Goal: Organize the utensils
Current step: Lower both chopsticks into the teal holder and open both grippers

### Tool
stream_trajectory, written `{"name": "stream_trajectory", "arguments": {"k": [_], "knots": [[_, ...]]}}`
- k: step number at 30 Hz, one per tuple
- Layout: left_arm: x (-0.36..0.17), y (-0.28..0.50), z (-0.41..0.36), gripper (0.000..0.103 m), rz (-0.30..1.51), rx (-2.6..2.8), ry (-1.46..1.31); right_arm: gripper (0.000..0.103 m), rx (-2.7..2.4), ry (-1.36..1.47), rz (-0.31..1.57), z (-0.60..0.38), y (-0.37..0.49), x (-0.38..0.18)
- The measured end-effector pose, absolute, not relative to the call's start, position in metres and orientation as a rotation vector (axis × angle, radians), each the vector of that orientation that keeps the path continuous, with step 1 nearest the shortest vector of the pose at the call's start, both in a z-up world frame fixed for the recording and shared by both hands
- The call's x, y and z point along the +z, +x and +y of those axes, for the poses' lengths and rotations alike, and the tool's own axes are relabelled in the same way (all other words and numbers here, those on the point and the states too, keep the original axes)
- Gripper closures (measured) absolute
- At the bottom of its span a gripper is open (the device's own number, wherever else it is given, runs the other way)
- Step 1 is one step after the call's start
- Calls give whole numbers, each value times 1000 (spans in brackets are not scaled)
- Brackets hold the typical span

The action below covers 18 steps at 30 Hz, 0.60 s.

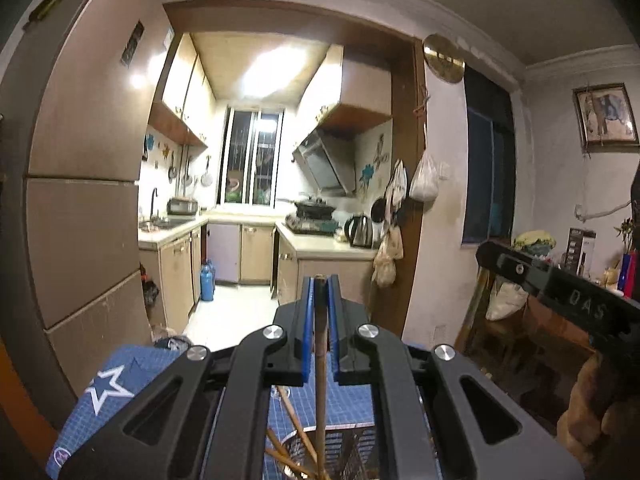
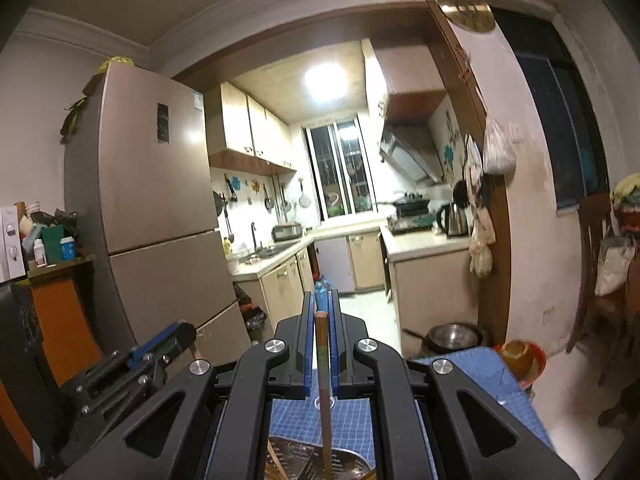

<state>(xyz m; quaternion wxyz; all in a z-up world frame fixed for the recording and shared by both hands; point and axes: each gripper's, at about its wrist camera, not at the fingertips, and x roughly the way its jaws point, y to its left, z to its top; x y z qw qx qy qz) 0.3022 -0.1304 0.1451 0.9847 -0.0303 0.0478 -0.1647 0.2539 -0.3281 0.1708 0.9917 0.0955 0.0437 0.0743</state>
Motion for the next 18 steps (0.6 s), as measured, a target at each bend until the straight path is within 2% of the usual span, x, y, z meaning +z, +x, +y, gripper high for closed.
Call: {"name": "stream_trajectory", "arguments": {"k": [8, 10, 11, 18], "knots": [[118, 310, -130, 98, 171, -327, -51, 94, 158, 194, 149, -327, 264, 145], [117, 311, -128, 98, 182, -328, -60, 87, 155, 199, 156, -328, 263, 142], [116, 310, -126, 98, 181, -324, -65, 82, 151, 200, 154, -329, 261, 140], [141, 276, -90, 97, 103, -324, -151, 82, 150, 196, 132, -343, 224, 141]]}}
